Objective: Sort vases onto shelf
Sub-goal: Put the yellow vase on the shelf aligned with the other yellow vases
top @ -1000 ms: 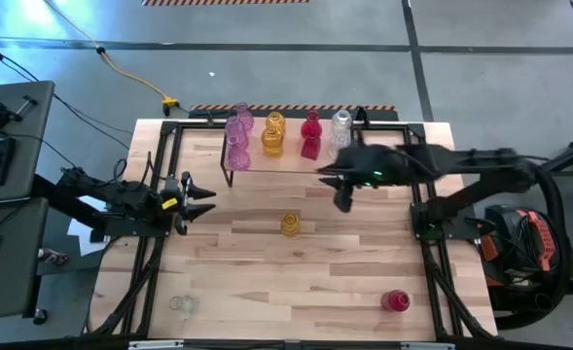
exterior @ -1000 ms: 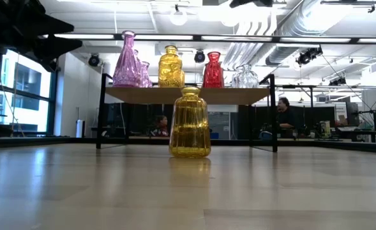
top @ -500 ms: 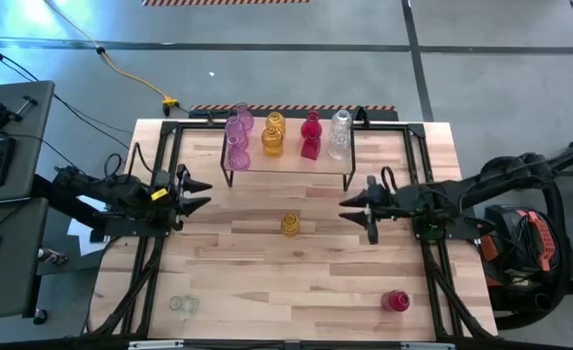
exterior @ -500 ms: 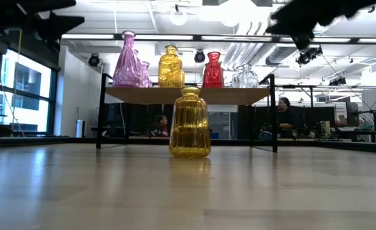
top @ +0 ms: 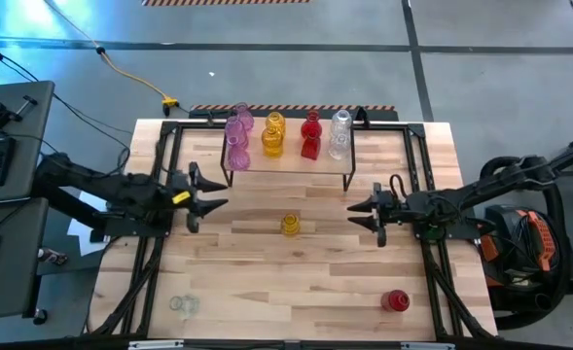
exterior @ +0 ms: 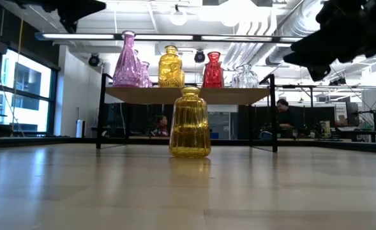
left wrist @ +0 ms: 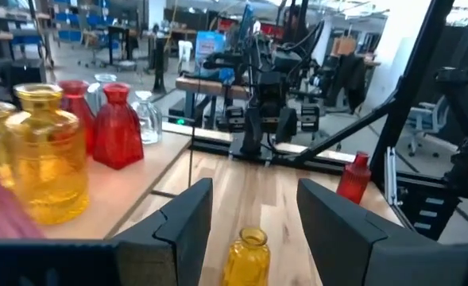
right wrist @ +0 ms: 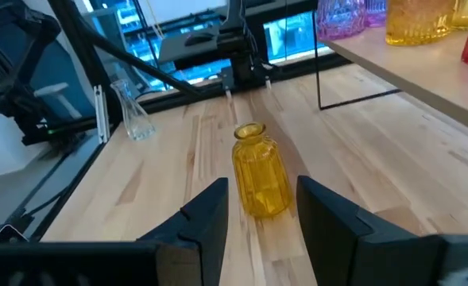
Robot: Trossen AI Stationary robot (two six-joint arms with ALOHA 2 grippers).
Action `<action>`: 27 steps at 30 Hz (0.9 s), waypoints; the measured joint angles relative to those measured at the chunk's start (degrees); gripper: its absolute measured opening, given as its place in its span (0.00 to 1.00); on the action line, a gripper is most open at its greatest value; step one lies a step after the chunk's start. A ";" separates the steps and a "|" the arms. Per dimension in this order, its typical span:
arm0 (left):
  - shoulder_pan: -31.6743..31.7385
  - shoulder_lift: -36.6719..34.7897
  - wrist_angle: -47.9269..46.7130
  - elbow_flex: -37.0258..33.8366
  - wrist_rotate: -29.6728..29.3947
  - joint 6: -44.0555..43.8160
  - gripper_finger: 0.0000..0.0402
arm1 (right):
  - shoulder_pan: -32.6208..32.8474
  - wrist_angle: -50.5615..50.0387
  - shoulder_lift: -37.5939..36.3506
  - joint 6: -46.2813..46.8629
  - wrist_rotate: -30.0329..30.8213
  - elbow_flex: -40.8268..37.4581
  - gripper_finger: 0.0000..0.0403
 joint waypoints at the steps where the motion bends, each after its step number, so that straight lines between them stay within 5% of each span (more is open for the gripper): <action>1: 0.00 1.68 0.72 0.43 0.00 -0.51 0.44 | 0.00 1.46 -0.38 -0.23 0.00 -1.06 0.32; 12: 0.00 13.93 8.09 0.90 4.75 -3.06 0.44 | 0.00 11.51 -5.09 -3.85 -2.20 -9.57 0.32; 27: -0.02 24.64 16.00 0.90 9.26 -2.94 0.44 | -0.02 0.67 -6.72 -2.89 -2.61 -9.91 0.32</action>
